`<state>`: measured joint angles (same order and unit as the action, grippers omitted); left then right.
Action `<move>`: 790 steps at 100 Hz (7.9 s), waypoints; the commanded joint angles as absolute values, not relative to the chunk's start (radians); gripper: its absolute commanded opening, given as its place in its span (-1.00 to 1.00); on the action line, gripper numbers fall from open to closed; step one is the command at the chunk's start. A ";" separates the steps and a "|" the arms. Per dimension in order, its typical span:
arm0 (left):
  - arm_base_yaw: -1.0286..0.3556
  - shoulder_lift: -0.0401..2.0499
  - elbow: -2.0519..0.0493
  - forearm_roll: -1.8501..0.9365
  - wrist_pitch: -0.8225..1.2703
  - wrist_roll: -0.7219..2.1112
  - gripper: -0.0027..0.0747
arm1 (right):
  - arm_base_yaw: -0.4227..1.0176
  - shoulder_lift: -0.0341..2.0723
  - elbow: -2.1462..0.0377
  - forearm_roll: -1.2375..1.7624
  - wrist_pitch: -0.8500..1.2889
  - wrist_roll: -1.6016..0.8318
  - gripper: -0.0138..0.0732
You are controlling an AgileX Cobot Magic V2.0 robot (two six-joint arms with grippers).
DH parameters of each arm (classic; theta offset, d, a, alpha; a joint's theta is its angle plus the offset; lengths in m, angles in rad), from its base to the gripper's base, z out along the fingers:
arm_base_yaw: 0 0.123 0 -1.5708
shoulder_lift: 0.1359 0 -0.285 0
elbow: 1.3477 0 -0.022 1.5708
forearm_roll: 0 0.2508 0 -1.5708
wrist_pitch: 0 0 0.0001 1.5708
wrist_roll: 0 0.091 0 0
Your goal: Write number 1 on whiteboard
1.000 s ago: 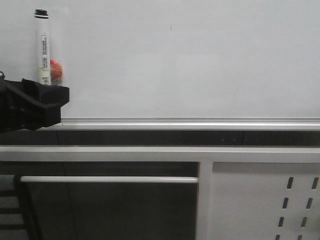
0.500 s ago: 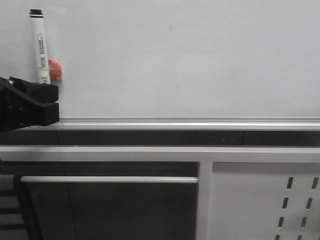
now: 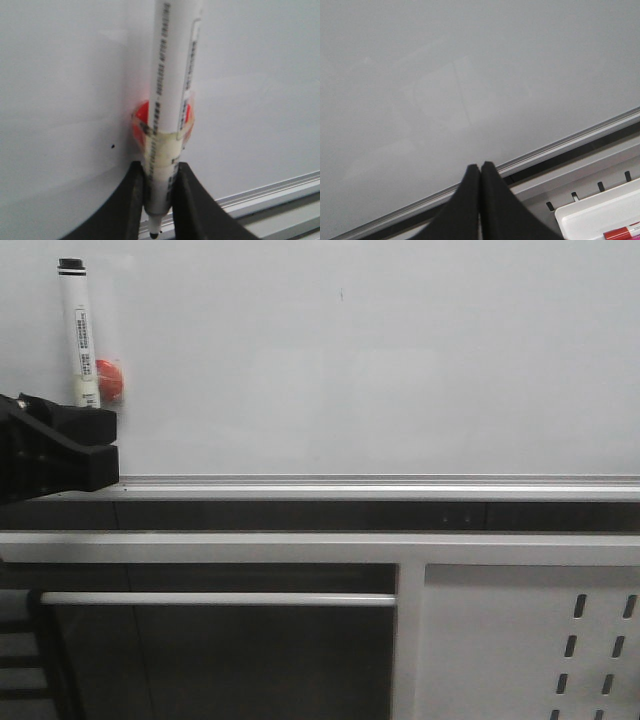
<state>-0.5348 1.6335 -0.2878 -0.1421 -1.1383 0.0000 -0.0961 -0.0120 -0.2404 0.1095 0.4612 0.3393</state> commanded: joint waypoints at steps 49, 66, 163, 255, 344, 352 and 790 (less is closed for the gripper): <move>-0.542 1.613 -0.305 -0.087 -1.363 0.025 -0.98 | -0.099 -0.028 -0.273 0.113 0.364 0.332 -0.85; -0.542 1.601 -0.279 -0.053 -1.363 0.025 -0.98 | -0.099 -0.028 -0.273 0.112 0.344 0.332 -0.85; -0.542 1.562 -0.155 0.324 -1.363 -0.040 -0.98 | -0.028 -0.003 -0.202 0.765 0.416 -0.298 -0.85; -0.542 1.562 -0.157 0.552 -1.363 -0.139 -0.98 | -0.015 0.753 -0.343 1.577 0.914 -1.651 -0.85; -0.542 1.562 -0.205 0.701 -1.363 -0.192 -0.98 | 0.447 1.176 -0.479 1.862 0.749 -2.191 -0.66; -0.542 1.562 -0.205 0.711 -1.363 -0.194 -0.98 | 0.450 1.217 -0.516 1.862 0.765 -2.191 -0.32; -0.542 1.095 0.014 0.114 -1.362 -0.184 -0.39 | 0.451 1.178 -0.642 1.855 0.778 -2.335 -0.85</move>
